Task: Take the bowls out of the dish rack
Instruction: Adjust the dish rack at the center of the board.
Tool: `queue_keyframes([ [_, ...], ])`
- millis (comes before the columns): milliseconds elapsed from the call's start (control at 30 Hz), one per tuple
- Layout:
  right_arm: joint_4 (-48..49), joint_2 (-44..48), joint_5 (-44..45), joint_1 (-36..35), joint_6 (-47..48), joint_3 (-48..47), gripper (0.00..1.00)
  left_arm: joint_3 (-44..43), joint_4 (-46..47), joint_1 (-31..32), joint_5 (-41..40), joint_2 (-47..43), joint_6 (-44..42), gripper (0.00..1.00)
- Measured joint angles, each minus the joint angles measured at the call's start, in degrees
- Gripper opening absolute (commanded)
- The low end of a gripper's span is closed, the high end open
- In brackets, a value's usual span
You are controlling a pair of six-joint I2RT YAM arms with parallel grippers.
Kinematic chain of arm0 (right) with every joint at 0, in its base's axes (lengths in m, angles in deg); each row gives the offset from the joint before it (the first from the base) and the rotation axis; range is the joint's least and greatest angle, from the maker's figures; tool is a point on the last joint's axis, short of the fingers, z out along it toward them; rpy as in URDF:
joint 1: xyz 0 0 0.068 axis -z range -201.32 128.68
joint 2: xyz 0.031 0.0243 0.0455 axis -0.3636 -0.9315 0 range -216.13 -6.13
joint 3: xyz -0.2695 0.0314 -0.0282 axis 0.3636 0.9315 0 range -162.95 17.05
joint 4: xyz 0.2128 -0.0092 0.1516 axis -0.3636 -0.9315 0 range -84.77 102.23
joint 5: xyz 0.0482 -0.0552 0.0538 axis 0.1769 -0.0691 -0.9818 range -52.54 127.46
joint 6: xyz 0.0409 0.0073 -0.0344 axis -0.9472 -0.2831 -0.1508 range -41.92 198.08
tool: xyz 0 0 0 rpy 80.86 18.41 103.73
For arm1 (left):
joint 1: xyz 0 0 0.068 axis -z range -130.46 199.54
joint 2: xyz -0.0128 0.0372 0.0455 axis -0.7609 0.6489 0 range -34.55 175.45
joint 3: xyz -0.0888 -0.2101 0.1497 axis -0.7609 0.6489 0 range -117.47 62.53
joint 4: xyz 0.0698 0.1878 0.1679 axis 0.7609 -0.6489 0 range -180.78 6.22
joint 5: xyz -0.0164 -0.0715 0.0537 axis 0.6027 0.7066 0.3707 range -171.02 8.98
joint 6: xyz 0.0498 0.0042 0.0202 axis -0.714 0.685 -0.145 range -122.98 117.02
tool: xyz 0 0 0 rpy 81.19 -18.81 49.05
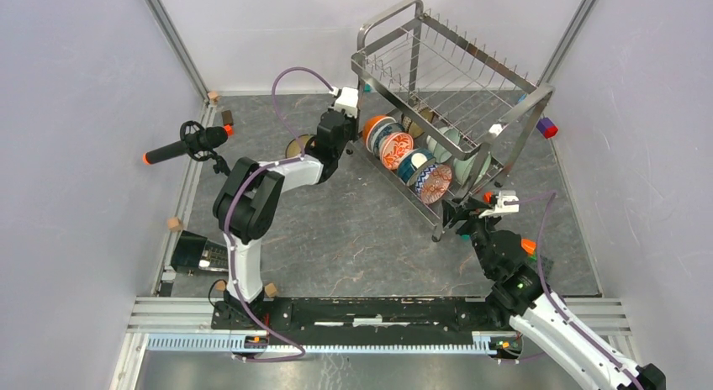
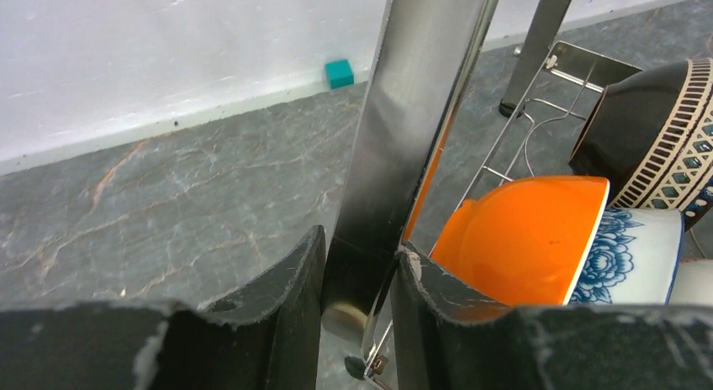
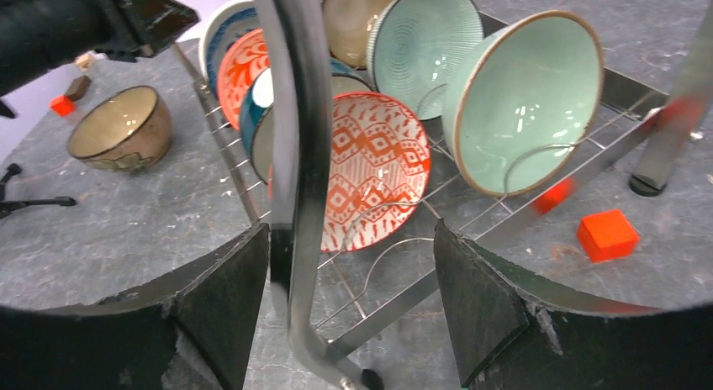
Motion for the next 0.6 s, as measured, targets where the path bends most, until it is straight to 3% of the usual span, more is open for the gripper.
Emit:
queue_keyframes([
  [433, -1.1, -2.5, 8.1, 0.0, -0.1, -0.1, 0.51, 11.7, -4.5, 4.2, -5.9, -11.2, 0.9, 0.02],
  [600, -0.1, -4.2, 12.6, 0.0, -0.2, 0.0, 0.46, 14.4, -5.5, 5.8, -7.0, -13.9, 1.3, 0.02],
])
